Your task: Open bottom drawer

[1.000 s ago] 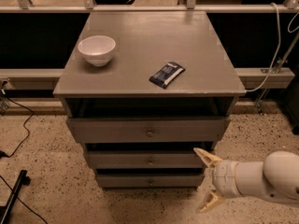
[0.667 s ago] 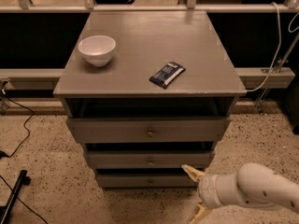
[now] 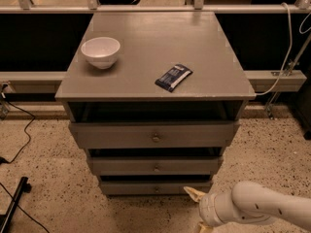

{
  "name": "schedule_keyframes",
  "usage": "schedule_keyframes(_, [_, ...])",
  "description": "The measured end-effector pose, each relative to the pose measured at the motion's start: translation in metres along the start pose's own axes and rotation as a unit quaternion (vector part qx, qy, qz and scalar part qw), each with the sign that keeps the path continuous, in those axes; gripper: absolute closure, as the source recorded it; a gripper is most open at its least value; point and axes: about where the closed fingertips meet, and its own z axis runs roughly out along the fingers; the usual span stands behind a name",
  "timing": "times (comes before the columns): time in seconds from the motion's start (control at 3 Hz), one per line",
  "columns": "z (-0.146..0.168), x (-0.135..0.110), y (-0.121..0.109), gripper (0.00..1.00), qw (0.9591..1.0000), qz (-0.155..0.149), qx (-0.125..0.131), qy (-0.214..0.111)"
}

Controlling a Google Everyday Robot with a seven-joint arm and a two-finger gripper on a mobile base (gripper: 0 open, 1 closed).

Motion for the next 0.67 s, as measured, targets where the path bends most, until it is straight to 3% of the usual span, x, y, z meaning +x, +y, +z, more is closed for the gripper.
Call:
schedule_keyframes(0.33, [0.021, 0.040, -0.018, 0.00, 0.9995, 0.004, 0.015, 0.027])
schedule_keyframes(0.67, [0.055, 0.114, -0.041, 0.00, 0.9990, 0.009, 0.029, 0.034])
